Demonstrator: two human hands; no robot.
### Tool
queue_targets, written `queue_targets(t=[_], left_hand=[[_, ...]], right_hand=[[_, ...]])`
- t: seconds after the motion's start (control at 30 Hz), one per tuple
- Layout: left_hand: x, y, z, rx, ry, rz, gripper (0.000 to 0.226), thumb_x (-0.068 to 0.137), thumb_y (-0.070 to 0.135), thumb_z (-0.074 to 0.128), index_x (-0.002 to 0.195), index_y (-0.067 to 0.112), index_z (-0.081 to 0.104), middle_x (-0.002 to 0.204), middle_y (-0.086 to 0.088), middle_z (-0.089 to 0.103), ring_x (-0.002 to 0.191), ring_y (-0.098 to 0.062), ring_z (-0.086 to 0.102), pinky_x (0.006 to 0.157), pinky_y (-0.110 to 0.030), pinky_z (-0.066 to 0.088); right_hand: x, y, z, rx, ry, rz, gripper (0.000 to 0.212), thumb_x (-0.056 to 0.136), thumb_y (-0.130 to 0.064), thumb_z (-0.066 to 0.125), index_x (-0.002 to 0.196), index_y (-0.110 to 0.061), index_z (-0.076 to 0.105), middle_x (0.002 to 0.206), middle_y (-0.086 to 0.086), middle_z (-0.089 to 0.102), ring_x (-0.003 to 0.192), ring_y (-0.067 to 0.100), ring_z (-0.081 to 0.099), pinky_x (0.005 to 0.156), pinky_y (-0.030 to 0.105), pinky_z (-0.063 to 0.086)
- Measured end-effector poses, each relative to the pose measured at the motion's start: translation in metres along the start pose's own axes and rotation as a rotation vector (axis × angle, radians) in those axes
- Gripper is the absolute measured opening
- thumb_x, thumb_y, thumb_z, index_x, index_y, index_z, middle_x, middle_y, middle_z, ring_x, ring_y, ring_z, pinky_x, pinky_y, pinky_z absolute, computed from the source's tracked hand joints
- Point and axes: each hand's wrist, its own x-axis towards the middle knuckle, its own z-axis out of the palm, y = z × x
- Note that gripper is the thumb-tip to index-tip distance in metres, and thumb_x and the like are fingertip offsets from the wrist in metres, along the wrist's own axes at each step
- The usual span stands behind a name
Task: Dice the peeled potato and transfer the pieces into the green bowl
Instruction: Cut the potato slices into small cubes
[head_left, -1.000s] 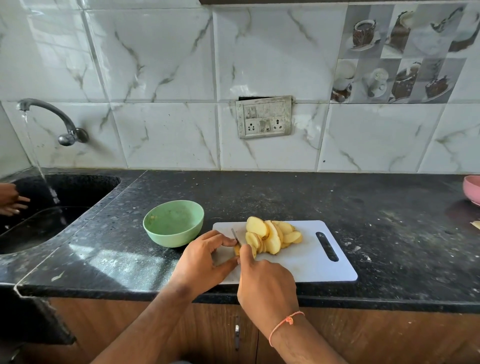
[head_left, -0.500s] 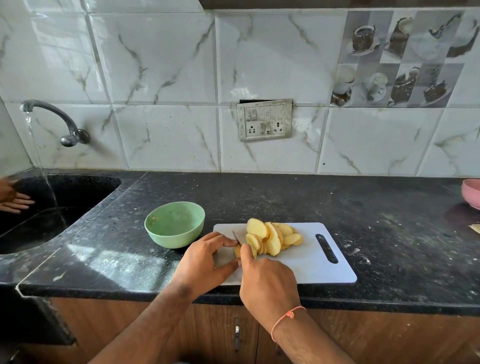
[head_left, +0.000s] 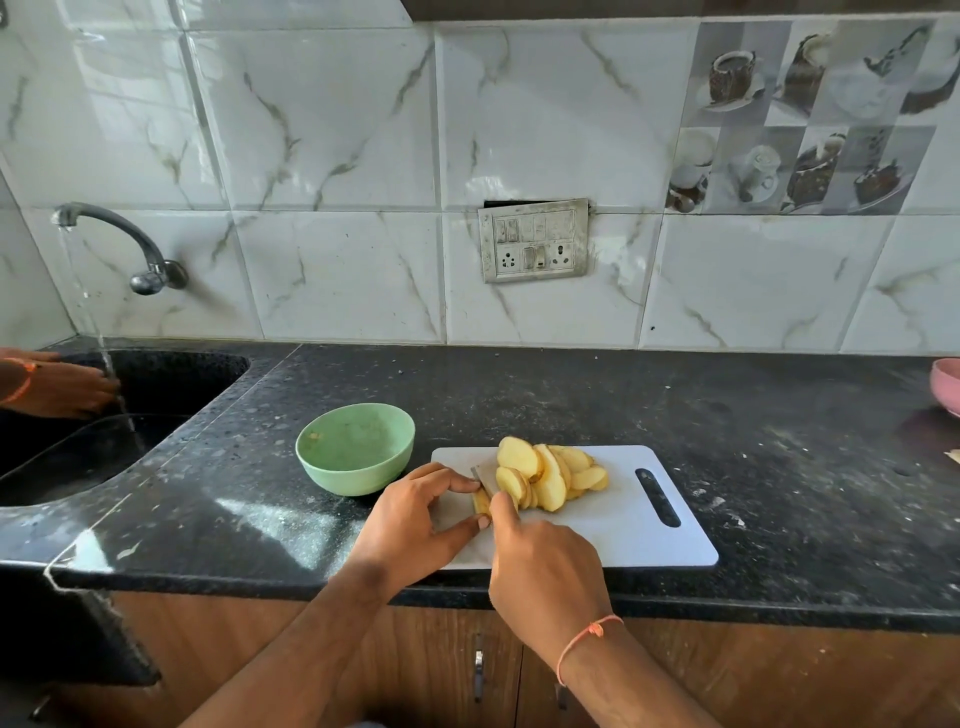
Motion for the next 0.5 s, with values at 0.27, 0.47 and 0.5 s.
queue_targets(t=[0.27,0.47,0.5], left_hand=[[0.000,-0.002,0.002,0.001,0.018,-0.006,0.036,0.079,0.061,0.076,0.109,0.040,0.074,0.106,0.024,0.069,0.088,-0.011,0.070,0.071,-0.032,0.057],[-0.001,-0.001,0.001,-0.031,0.005,-0.022,0.033,0.081,0.050,0.086,0.110,0.038,0.075,0.112,0.027,0.069,0.095,-0.010,0.071,0.076,-0.034,0.058],[-0.001,-0.001,0.001,-0.029,0.007,-0.025,0.032,0.081,0.049,0.086,0.110,0.038,0.075,0.112,0.027,0.069,0.094,-0.010,0.071,0.075,-0.034,0.058]], right_hand=[[0.007,0.000,-0.001,0.044,0.009,-0.023,0.042,0.100,-0.018,0.054,0.138,-0.025,0.038,0.094,0.000,0.069,0.082,0.022,0.066,0.062,0.034,0.048],[-0.006,0.007,0.001,0.043,-0.032,-0.026,0.045,0.103,-0.023,0.048,0.144,-0.027,0.029,0.085,-0.001,0.065,0.068,0.021,0.054,0.059,0.035,0.045],[-0.007,0.008,0.001,0.041,-0.035,-0.030,0.045,0.103,-0.024,0.048,0.144,-0.027,0.029,0.083,-0.002,0.063,0.067,0.021,0.053,0.058,0.036,0.044]])
